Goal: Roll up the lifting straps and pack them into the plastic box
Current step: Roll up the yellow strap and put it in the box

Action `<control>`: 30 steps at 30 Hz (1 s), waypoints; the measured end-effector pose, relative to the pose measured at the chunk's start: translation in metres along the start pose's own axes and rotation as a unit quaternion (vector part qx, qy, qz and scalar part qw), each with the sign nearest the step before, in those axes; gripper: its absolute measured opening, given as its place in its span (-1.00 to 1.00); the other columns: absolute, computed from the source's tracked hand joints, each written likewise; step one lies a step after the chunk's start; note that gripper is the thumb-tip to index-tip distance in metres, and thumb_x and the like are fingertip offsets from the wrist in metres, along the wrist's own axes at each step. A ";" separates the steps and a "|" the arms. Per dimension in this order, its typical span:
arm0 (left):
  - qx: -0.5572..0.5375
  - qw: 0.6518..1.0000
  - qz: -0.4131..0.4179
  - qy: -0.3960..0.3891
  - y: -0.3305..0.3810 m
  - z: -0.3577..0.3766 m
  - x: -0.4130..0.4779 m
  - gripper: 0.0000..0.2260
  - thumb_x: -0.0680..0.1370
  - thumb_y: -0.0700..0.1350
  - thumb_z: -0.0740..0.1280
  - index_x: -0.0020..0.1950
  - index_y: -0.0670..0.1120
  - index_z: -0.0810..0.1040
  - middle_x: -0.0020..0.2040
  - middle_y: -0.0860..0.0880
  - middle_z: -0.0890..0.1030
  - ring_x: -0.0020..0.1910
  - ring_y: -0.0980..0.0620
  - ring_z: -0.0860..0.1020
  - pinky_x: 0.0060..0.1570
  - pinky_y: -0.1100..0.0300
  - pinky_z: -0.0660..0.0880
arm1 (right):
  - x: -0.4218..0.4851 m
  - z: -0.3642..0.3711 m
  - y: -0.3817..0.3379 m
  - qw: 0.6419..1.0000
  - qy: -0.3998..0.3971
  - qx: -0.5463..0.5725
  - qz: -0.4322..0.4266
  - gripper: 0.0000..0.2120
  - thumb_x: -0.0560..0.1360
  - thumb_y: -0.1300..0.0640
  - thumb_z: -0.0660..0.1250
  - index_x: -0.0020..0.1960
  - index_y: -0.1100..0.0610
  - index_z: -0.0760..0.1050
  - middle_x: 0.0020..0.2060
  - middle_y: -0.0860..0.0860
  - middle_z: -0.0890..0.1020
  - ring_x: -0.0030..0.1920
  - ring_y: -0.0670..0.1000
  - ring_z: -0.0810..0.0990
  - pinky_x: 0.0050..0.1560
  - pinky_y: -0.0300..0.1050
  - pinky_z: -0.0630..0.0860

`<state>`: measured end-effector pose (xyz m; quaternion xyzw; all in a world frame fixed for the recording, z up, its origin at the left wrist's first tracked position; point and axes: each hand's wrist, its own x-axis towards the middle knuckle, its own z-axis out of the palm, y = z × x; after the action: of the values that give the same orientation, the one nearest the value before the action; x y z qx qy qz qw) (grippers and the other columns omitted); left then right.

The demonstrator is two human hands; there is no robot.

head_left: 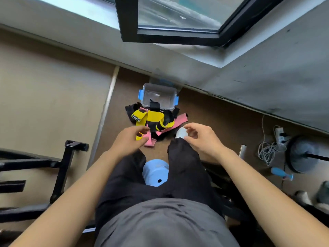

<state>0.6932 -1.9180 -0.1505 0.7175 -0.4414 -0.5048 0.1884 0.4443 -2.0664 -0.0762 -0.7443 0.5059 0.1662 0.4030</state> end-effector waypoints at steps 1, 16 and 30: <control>-0.010 1.000 -0.015 0.011 -0.012 0.005 0.018 -0.71 0.56 -0.03 0.45 0.28 0.09 0.63 0.04 0.17 0.67 0.02 0.12 0.65 0.12 0.00 0.59 | 0.025 0.007 0.009 1.000 -0.014 -0.005 -0.012 -0.66 0.52 0.08 0.46 0.29 -0.02 0.57 0.00 -0.08 0.64 -0.02 -0.03 0.59 0.10 -0.02 0.56; 0.114 0.980 -0.127 0.100 -0.236 0.145 0.343 -0.73 0.59 0.09 0.35 0.25 0.08 0.63 0.14 0.07 0.69 0.12 0.00 0.62 -0.01 0.08 0.53 | 0.412 0.262 0.185 0.999 0.010 0.011 0.045 -0.56 0.57 0.04 0.41 0.42 0.11 0.48 0.29 0.11 0.58 0.28 0.17 0.54 0.21 0.05 0.50; 0.092 0.950 -0.260 0.145 -0.367 0.209 0.405 -0.44 0.34 0.21 0.61 0.09 -0.16 0.58 0.04 -0.12 0.65 0.10 -0.16 0.62 0.05 -0.01 0.58 | 0.446 0.364 0.274 0.991 0.130 0.013 0.008 -0.50 0.57 0.27 0.32 0.47 -0.03 0.41 0.15 0.08 0.45 0.10 0.20 0.55 0.11 0.11 0.51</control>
<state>0.7101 -2.0169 -0.7273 0.8871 -0.2515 -0.3843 0.0458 0.4527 -2.1077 -0.7121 -0.7500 0.5621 0.0649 0.3424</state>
